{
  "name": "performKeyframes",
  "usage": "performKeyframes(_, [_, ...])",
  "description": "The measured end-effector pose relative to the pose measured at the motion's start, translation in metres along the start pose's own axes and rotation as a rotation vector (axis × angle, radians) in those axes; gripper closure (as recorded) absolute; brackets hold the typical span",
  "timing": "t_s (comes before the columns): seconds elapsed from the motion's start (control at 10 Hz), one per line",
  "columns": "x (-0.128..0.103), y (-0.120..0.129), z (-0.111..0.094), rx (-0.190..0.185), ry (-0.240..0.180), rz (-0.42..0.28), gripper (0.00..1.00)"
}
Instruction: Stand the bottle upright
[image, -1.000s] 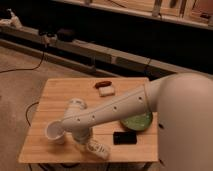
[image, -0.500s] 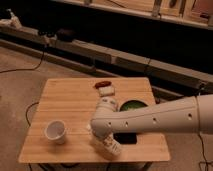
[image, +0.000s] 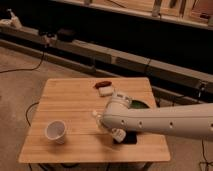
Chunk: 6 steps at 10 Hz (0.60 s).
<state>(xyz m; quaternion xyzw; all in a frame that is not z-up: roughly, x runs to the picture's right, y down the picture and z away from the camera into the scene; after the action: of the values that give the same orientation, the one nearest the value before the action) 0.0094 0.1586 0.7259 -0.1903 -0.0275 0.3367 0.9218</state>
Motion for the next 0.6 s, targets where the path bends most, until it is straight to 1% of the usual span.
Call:
performKeyframes(0.1, [-0.010,-0.008,-0.006,0.027,-0.047,-0.002,0.91])
performKeyframes(0.2, [-0.019,-0.012,-0.012,0.043,-0.097,-0.004,0.91])
performKeyframes(0.3, [-0.022,-0.014,-0.016,0.048,-0.129,-0.001,0.91])
performKeyframes(0.5, [-0.030,-0.018,-0.028,0.058,-0.238,0.010,0.91])
performKeyframes(0.6, [-0.030,-0.017,-0.031,0.051,-0.267,0.016,0.91])
